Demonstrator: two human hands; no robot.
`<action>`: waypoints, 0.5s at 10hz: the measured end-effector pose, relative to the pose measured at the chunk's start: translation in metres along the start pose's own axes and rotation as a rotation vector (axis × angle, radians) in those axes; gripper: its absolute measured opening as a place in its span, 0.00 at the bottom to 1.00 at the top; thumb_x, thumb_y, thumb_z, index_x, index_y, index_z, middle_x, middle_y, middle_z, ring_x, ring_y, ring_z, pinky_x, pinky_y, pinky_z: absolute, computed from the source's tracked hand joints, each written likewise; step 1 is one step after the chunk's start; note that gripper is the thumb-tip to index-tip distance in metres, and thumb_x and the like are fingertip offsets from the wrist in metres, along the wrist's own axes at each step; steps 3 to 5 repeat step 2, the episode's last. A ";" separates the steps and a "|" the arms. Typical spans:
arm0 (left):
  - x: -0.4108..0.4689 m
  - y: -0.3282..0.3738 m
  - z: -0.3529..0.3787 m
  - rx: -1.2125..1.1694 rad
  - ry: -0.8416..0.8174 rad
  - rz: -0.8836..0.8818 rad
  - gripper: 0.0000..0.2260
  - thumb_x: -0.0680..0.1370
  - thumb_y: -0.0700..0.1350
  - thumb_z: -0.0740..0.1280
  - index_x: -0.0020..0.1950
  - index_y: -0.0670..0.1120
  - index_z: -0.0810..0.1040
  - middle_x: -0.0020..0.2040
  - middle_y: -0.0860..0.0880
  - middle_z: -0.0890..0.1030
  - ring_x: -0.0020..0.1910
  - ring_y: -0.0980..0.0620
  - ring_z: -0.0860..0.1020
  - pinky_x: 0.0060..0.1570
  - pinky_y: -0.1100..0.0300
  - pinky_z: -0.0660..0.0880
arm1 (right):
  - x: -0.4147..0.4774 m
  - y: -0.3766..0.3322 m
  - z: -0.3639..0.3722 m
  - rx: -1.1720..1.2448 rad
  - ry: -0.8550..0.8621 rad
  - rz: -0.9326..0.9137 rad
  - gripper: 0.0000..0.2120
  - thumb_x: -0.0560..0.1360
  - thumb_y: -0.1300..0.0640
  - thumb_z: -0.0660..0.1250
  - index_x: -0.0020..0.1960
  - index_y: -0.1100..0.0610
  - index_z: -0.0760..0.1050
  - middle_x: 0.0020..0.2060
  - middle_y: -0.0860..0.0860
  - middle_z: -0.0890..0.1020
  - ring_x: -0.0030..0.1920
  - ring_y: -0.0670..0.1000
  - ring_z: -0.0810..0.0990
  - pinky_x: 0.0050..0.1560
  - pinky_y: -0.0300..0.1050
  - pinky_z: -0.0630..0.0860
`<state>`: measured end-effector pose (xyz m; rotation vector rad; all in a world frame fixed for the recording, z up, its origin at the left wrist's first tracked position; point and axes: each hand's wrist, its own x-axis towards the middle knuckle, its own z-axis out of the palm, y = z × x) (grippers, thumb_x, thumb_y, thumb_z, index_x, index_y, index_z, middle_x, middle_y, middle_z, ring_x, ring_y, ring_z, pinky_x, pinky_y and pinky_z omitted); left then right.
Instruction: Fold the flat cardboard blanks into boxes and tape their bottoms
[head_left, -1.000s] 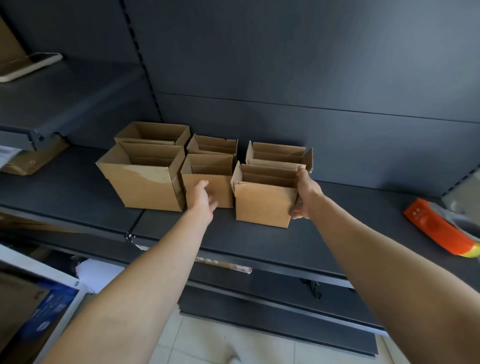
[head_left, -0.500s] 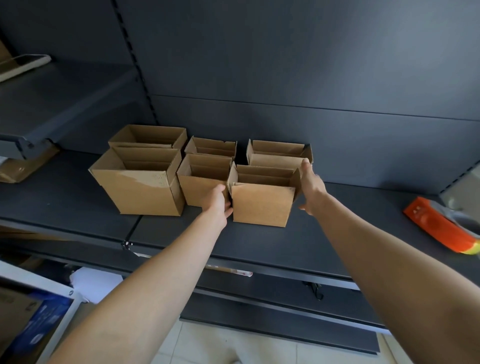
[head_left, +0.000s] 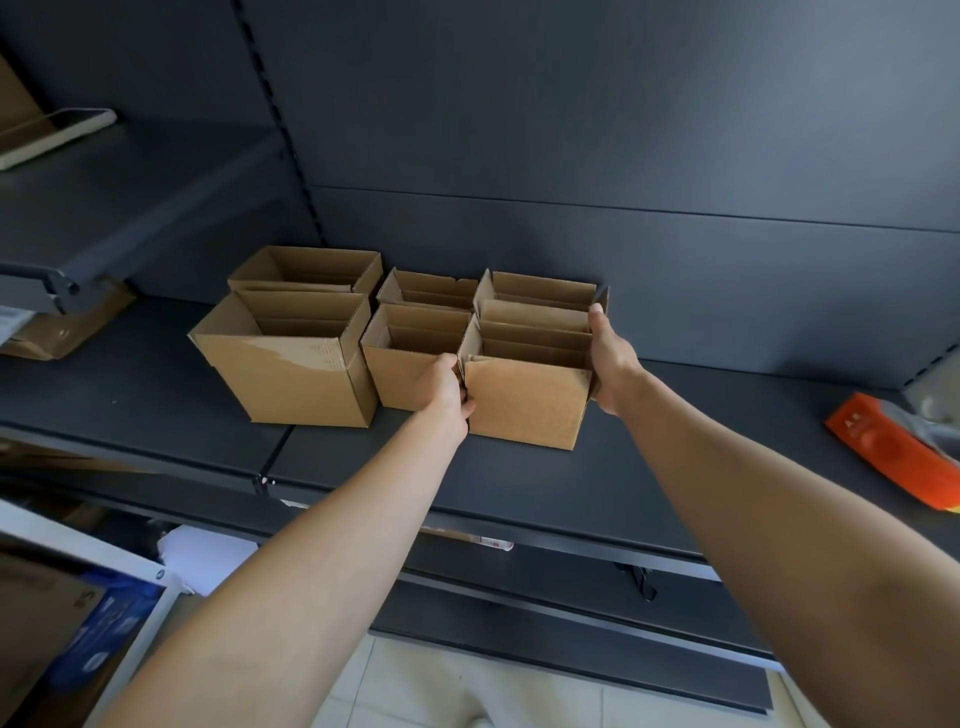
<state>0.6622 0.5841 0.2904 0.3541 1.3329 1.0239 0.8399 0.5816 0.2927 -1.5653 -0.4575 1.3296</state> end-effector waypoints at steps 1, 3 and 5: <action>0.003 -0.001 -0.001 0.007 0.019 0.013 0.06 0.79 0.44 0.62 0.44 0.44 0.74 0.49 0.44 0.77 0.52 0.46 0.77 0.50 0.54 0.75 | 0.003 -0.001 -0.004 -0.019 0.050 -0.029 0.35 0.74 0.31 0.56 0.70 0.56 0.68 0.61 0.54 0.78 0.59 0.57 0.78 0.62 0.57 0.75; -0.001 -0.002 -0.002 0.097 0.114 0.144 0.09 0.78 0.42 0.63 0.38 0.45 0.71 0.39 0.47 0.74 0.39 0.51 0.74 0.42 0.57 0.73 | 0.000 -0.006 -0.008 -0.078 0.124 -0.092 0.34 0.74 0.33 0.56 0.68 0.58 0.69 0.60 0.54 0.78 0.57 0.56 0.79 0.61 0.53 0.74; -0.001 -0.002 -0.002 0.097 0.114 0.144 0.09 0.78 0.42 0.63 0.38 0.45 0.71 0.39 0.47 0.74 0.39 0.51 0.74 0.42 0.57 0.73 | 0.000 -0.006 -0.008 -0.078 0.124 -0.092 0.34 0.74 0.33 0.56 0.68 0.58 0.69 0.60 0.54 0.78 0.57 0.56 0.79 0.61 0.53 0.74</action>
